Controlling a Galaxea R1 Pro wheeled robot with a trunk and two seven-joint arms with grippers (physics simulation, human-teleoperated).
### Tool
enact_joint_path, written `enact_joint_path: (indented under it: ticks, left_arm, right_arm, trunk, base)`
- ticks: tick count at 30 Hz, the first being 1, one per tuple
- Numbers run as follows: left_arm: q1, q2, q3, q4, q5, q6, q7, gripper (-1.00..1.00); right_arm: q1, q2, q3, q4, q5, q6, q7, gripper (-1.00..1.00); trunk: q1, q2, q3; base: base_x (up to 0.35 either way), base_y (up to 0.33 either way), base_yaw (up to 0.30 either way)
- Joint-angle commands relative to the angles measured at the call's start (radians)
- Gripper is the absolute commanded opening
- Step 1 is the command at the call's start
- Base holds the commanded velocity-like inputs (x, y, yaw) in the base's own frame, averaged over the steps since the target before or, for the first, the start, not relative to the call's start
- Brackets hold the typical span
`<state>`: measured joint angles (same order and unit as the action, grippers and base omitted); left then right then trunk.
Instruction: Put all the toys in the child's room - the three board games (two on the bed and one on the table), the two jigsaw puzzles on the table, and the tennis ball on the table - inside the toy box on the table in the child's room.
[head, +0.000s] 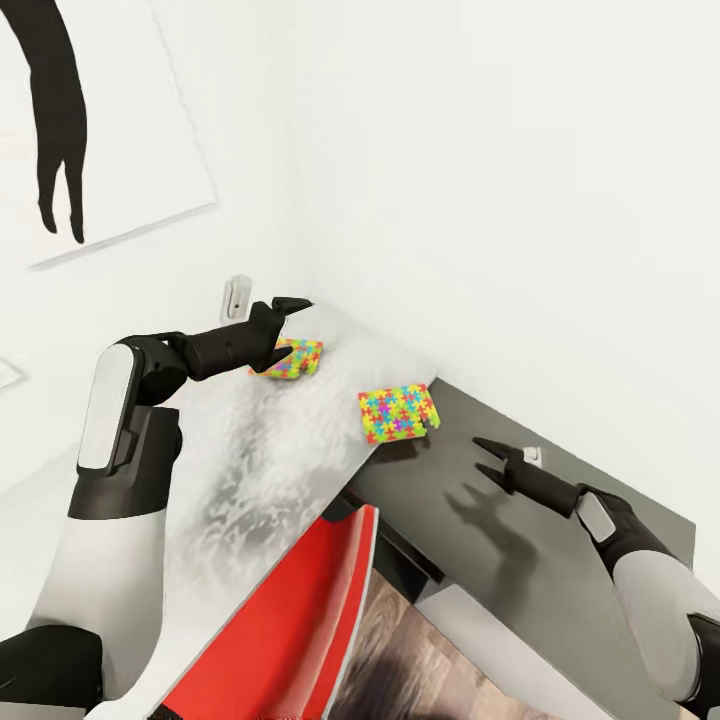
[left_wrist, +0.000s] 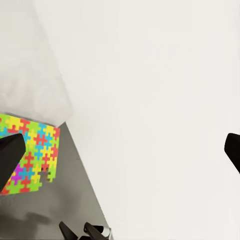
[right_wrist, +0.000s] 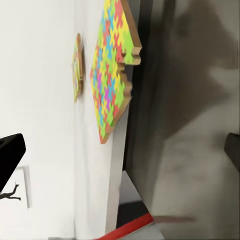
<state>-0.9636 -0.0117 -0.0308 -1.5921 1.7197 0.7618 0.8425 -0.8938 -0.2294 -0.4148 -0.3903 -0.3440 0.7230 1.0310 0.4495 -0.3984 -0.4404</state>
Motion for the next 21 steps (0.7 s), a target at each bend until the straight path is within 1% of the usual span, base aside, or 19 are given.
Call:
enact_joint_path:
  ticks: [1,5,9,16,21]
  left_arm:
    - [-0.001,-0.001,0.001,0.0,0.009,0.001,0.01,1.0]
    - [-0.001,-0.001,0.0,0.0,0.009,0.001,0.01,1.0]
    - [-0.001,-0.001,0.0,0.0,0.009,0.001,0.01,1.0]
    - [-0.001,-0.001,0.0,0.0,0.008,0.001,0.01,1.0]
    - [-0.001,-0.001,0.0,0.0,0.008,0.001,0.01,1.0]
  right_arm:
    - [-0.001,0.0,-0.002,0.0,-0.002,0.006,0.002,1.0]
    - [-0.001,-0.002,-0.004,0.001,-0.003,0.006,0.004,1.0]
    - [-0.001,-0.004,-0.005,0.0,-0.005,0.005,0.006,1.0]
    - [-0.001,-0.003,-0.004,-0.001,-0.003,-0.003,0.002,1.0]
    - [-0.001,-0.005,-0.006,0.0,-0.002,-0.011,-0.02,1.0]
  trunk:
    - [0.001,-0.002,-0.001]
    - [0.001,-0.002,0.0]
    - [0.001,-0.002,0.0]
    - [0.001,-0.002,0.001]
    - [0.001,-0.002,0.001]
  base:
    - [0.0,0.0,0.272]
    - [0.0,0.0,0.199]
    - [0.0,0.0,0.109]
    - [0.0,0.0,0.046]
    - [0.0,0.0,0.017]
